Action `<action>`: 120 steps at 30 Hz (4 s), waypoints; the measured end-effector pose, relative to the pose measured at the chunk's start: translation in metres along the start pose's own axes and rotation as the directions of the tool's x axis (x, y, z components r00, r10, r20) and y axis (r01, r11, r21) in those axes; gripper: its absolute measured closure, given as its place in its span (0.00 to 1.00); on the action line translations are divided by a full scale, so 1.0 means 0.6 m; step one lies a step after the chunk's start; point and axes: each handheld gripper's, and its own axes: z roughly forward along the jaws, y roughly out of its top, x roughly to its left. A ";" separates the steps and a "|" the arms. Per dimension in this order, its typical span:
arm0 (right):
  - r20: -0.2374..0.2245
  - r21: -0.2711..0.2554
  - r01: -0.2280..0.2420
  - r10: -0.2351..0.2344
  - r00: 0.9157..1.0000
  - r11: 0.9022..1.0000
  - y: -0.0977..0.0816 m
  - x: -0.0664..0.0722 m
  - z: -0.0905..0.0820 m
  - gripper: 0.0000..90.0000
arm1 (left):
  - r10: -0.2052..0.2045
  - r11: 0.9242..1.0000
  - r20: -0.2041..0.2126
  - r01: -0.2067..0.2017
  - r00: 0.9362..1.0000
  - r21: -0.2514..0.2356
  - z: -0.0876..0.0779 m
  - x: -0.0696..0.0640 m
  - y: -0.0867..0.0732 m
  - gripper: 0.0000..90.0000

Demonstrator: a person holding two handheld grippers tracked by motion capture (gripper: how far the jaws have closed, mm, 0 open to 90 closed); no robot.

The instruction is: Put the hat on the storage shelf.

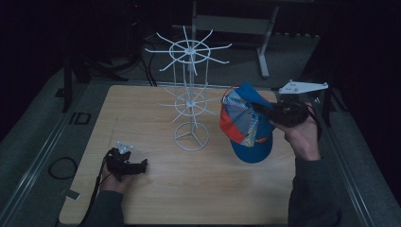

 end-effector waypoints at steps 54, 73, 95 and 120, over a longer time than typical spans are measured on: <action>-0.141 -0.234 -0.006 -0.028 0.990 0.972 0.037 0.019 -0.077 0.98 | 0.004 1.000 0.002 -0.004 1.000 -0.001 0.001 0.000 0.001 0.00; -0.164 -0.306 -0.033 -0.018 0.986 0.951 0.042 0.017 -0.096 0.98 | 0.003 1.000 0.003 -0.003 1.000 -0.003 0.001 0.000 0.001 0.00; -0.203 -0.367 -0.044 -0.034 0.978 0.929 0.079 0.018 -0.082 0.98 | 0.003 1.000 0.003 -0.003 1.000 -0.004 0.001 0.000 0.001 0.00; -0.279 -0.272 -0.082 0.003 0.960 0.959 0.056 0.016 0.010 0.97 | 0.003 1.000 0.003 -0.003 1.000 -0.003 0.001 0.000 0.001 0.00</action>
